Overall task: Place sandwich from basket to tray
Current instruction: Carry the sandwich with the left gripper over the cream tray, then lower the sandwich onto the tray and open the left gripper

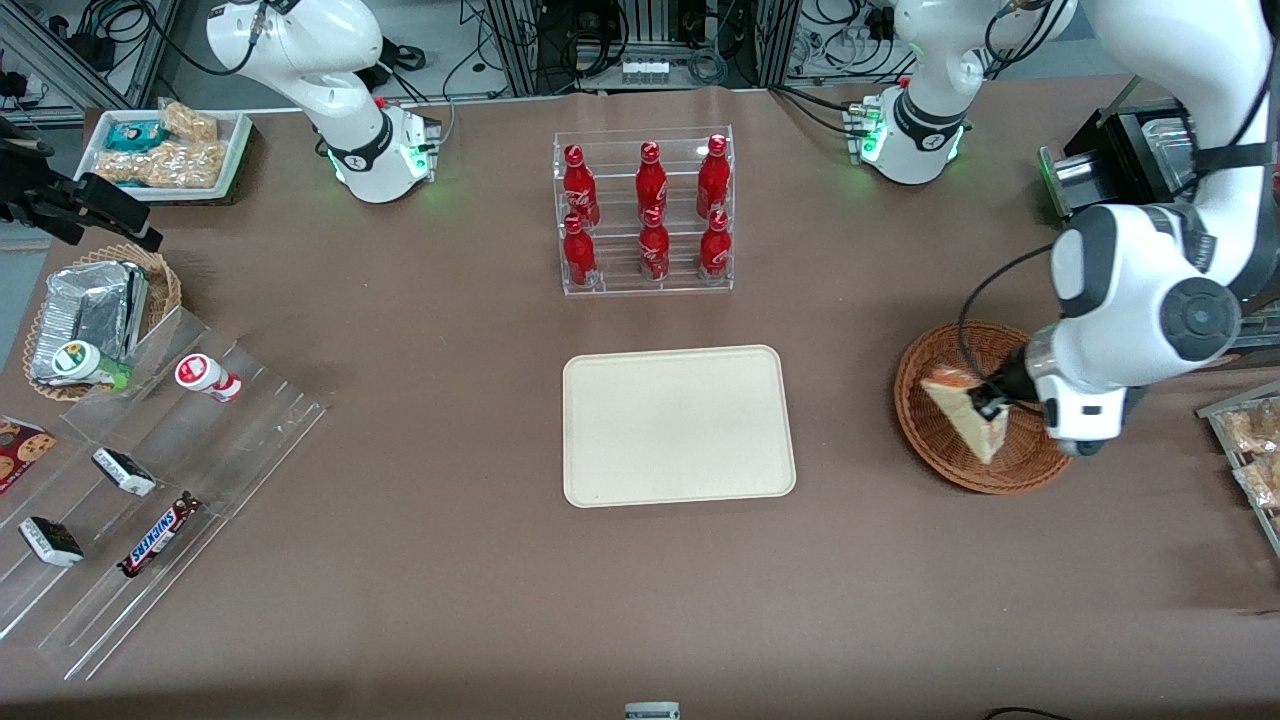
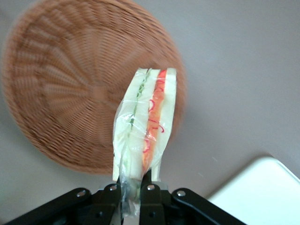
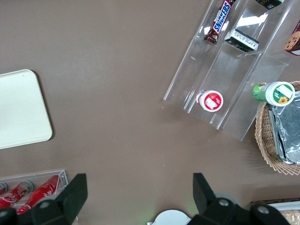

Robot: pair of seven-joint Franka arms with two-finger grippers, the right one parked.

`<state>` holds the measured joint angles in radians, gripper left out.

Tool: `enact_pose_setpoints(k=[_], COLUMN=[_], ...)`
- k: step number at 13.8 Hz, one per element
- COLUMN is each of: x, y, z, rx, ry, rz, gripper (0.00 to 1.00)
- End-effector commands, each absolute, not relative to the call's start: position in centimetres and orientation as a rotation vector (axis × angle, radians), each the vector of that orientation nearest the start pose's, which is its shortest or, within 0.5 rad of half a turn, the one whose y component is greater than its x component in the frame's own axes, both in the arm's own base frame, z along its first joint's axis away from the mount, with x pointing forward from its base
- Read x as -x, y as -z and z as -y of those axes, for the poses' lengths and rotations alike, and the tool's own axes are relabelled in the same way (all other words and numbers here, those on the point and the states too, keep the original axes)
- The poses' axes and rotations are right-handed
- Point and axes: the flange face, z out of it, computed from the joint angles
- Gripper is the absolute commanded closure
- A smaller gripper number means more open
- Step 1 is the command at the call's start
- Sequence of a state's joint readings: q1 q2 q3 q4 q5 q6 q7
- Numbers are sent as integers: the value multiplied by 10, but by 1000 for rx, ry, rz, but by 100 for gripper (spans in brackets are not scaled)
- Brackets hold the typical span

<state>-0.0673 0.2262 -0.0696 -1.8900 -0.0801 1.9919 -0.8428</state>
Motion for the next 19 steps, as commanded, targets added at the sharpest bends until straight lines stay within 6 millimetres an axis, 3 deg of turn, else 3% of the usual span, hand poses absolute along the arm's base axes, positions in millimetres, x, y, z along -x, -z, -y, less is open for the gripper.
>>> enact_pose_setpoints(k=[1,5,9,11,13,19], x=[-592,-598,-565,-552,-533,-528], y=[-385,-361,-328,-309,-291,-265], z=[167,296,404,424,450,466], rx=[3009,3124,3241,3219,3205,3204], ry=[-258,-252,-79,-24,-42,-31], rz=[1056,806,516,312,243,302], gripper=[92,92,94,94,94,88])
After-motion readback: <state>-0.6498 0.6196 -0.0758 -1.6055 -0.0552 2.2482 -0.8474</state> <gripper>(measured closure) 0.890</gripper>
